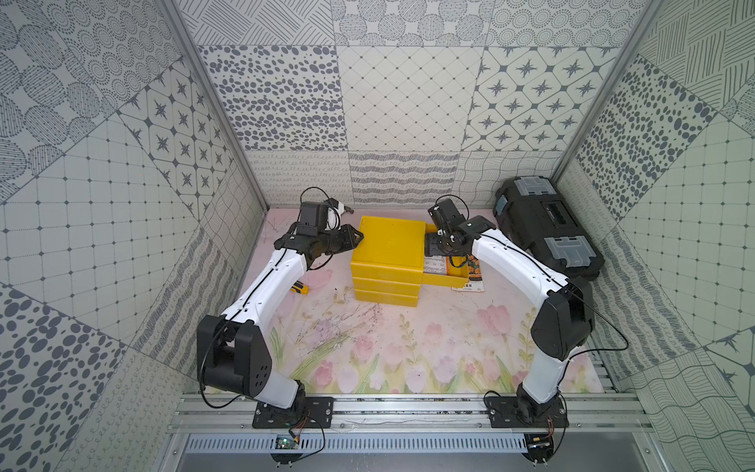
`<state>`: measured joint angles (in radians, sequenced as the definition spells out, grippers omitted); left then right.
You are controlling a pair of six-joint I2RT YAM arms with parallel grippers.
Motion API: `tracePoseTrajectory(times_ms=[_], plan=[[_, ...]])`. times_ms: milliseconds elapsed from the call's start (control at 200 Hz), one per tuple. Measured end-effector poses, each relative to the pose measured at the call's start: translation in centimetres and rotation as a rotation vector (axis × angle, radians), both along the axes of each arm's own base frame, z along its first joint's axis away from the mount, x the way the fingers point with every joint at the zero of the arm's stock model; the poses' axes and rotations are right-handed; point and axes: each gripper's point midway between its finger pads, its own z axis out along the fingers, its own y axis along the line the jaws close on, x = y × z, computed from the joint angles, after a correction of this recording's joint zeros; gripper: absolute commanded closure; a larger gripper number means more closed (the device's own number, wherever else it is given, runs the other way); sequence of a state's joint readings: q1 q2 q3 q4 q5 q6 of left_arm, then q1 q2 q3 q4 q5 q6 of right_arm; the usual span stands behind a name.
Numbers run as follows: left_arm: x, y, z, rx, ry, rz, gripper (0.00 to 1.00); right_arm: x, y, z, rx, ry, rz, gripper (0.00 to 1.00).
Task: Take the seed bags out of the drawer
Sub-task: Pick up the seed packet from the drawer.
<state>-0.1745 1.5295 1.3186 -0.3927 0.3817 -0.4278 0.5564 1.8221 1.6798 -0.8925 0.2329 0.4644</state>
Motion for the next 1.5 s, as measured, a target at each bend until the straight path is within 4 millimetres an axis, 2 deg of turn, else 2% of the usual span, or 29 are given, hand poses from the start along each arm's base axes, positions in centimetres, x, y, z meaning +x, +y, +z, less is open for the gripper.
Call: tracePoseTrajectory(times_ms=[430, 630, 831, 936, 1146, 1501], plan=[[0.0, -0.1, 0.0, -0.003, 0.000, -0.002, 0.73, -0.2, 1.2, -0.7, 0.139, 0.064, 0.002, 0.30], [0.0, -0.1, -0.1, -0.007, 0.002, 0.001, 0.73, 0.2, 1.8, 0.0, 0.254, 0.027, 0.002, 0.30], [0.0, -0.1, -0.1, -0.010, 0.004, 0.003, 0.73, -0.2, 2.0, 0.6, 0.316, 0.018, 0.005, 0.30], [0.0, -0.1, -0.1, -0.010, 0.005, 0.004, 0.73, -0.5, 2.0, 0.8, 0.319, 0.017, 0.008, 0.31], [0.0, -0.1, -0.1, -0.012, 0.006, 0.005, 0.73, -0.5, 1.6, 1.1, 0.290, -0.003, -0.004, 0.37], [0.0, -0.1, -0.1, -0.013, 0.007, 0.004, 0.73, -0.5, 0.0, 0.5, 0.199, -0.010, -0.043, 0.38]])
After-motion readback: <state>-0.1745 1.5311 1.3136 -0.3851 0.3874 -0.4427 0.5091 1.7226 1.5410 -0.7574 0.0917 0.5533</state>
